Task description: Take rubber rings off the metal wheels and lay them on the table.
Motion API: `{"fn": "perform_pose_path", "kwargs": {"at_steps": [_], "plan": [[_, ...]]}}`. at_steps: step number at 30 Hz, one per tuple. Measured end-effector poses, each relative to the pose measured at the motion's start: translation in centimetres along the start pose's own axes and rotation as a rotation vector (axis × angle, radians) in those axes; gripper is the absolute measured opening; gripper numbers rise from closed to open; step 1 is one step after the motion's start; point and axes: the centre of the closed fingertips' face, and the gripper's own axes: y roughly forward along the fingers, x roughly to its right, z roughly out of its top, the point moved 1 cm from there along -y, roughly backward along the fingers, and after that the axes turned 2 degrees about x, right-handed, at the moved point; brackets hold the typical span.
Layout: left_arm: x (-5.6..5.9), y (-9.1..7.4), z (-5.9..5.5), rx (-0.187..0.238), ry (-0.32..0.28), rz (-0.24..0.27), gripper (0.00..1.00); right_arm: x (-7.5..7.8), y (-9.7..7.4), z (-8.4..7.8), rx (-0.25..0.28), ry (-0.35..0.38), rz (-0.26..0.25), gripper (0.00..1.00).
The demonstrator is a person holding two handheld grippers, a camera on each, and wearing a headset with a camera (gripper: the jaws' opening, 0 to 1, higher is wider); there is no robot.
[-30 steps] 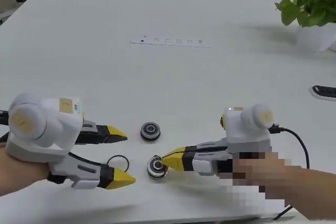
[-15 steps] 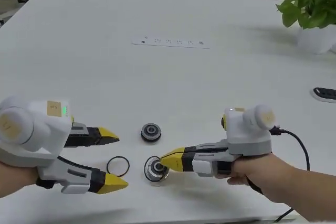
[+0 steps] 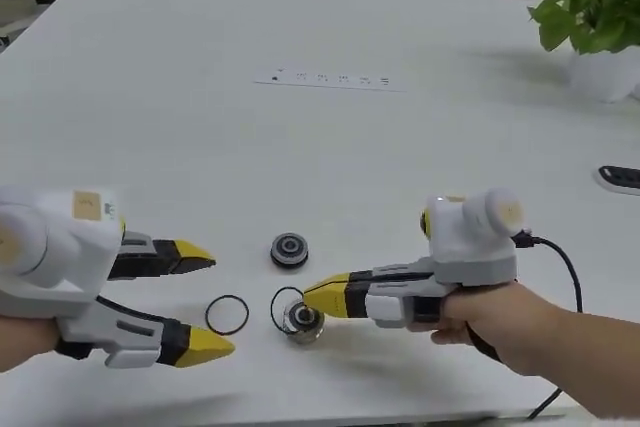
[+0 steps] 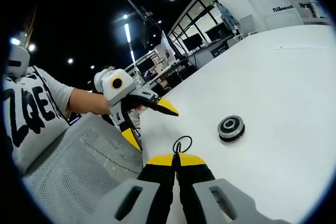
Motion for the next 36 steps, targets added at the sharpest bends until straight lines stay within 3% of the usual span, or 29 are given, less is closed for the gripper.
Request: {"fn": "perform_pose_path", "kwargs": {"at_steps": [11,28,36], "plan": [[-0.8,-1.1,-0.3,0.012,-0.016,0.036,0.59,-0.6,1.7,1.3,0.000,-0.006,0.031,0.00],[-1.1,-2.0,-0.7,0.004,-0.025,0.062,0.59,-1.1,5.1,0.4,-0.082,-0.033,0.062,0.00],[-1.1,-2.1,-1.0,-0.001,-0.031,0.063,0.59,-0.7,5.3,-0.5,-0.119,-0.059,0.039,0.00]]}}
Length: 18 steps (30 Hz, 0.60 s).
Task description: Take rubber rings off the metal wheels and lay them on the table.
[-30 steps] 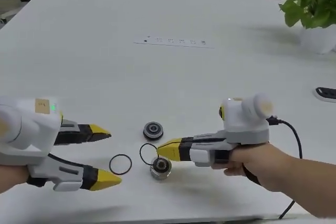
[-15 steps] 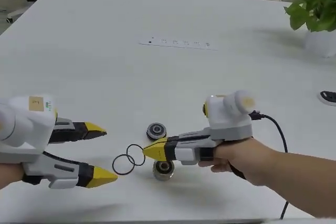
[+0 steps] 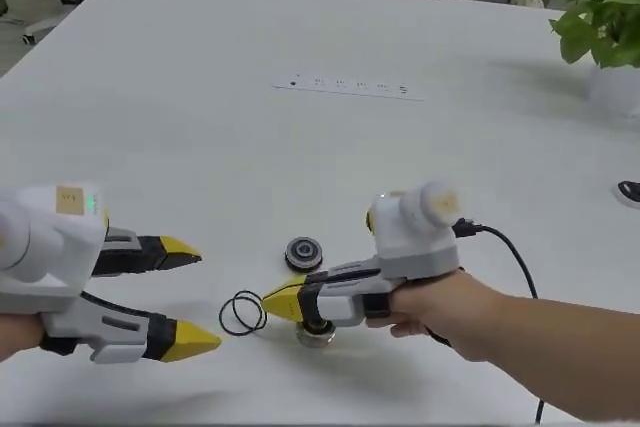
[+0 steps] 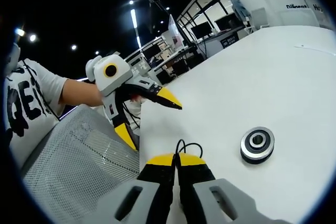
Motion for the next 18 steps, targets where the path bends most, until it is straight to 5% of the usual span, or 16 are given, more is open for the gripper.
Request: {"fn": "perform_pose_path", "kwargs": {"at_steps": [10,18], "plan": [[-0.2,0.2,-0.2,-0.006,-0.009,0.002,0.59,1.5,-0.5,-0.5,-0.028,-0.078,-0.085,0.00],[-0.7,0.1,-0.4,-0.011,-0.017,0.010,0.59,2.3,-0.8,-0.6,-0.040,-0.119,-0.126,0.14]]}}
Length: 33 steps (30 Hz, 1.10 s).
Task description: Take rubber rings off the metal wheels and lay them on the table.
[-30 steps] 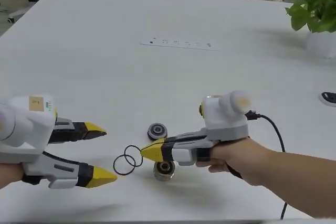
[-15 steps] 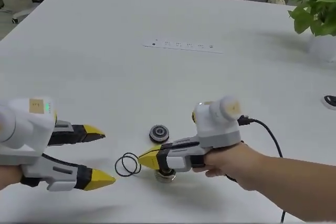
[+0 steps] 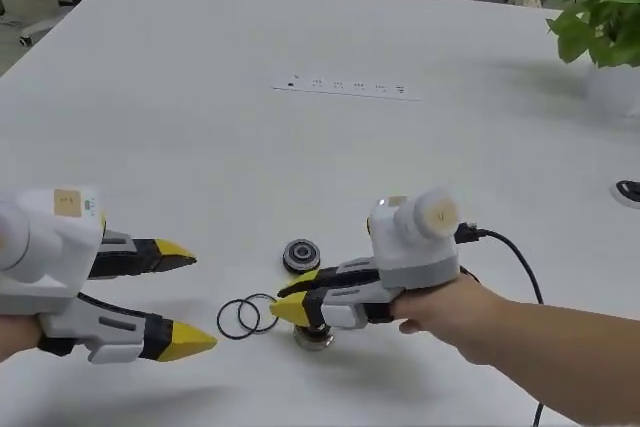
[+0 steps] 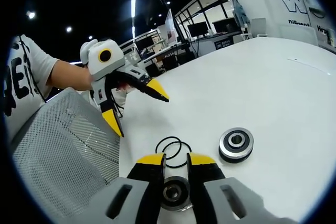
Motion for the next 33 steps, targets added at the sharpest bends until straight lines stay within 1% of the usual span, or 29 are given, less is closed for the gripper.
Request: {"fn": "perform_pose_path", "kwargs": {"at_steps": [4,8,12,18,24,33], "plan": [[-0.1,0.0,0.0,0.000,-0.004,0.002,0.58,0.4,-0.3,-0.1,-0.002,-0.019,-0.011,0.19],[-0.3,0.1,0.3,0.005,-0.008,0.005,0.58,0.6,-0.8,0.3,0.013,-0.020,-0.019,0.23],[-0.7,0.3,0.6,0.005,-0.006,0.002,0.58,1.1,-1.4,1.0,0.036,-0.027,-0.034,0.23],[-1.2,0.9,1.4,0.015,-0.009,-0.002,0.57,1.9,-2.5,1.1,0.048,-0.033,-0.057,0.23],[-1.8,1.9,2.1,0.015,0.003,-0.013,0.56,2.9,-3.1,1.1,0.045,-0.054,-0.093,0.23],[-2.8,3.0,3.0,0.023,-0.010,-0.016,0.54,4.1,-3.5,1.2,0.039,-0.086,-0.139,0.26]]}}
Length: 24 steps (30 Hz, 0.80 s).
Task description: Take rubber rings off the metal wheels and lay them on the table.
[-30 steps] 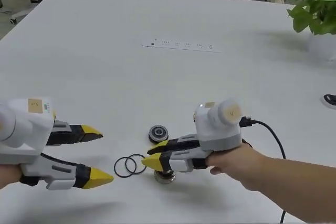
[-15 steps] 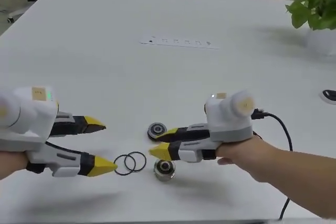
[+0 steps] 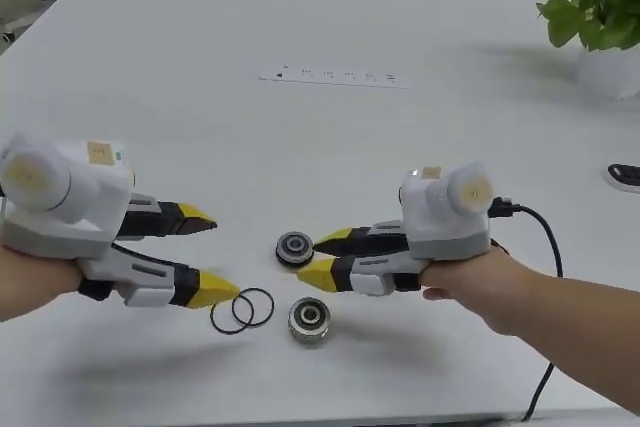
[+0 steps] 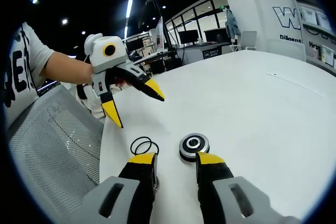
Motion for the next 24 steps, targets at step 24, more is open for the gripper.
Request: {"fn": "perform_pose_path", "kwargs": {"at_steps": [24], "plan": [[-1.1,3.3,0.7,0.003,-0.030,-0.021,0.48,2.2,0.5,-1.0,-0.034,-0.010,-0.059,0.24]]}}
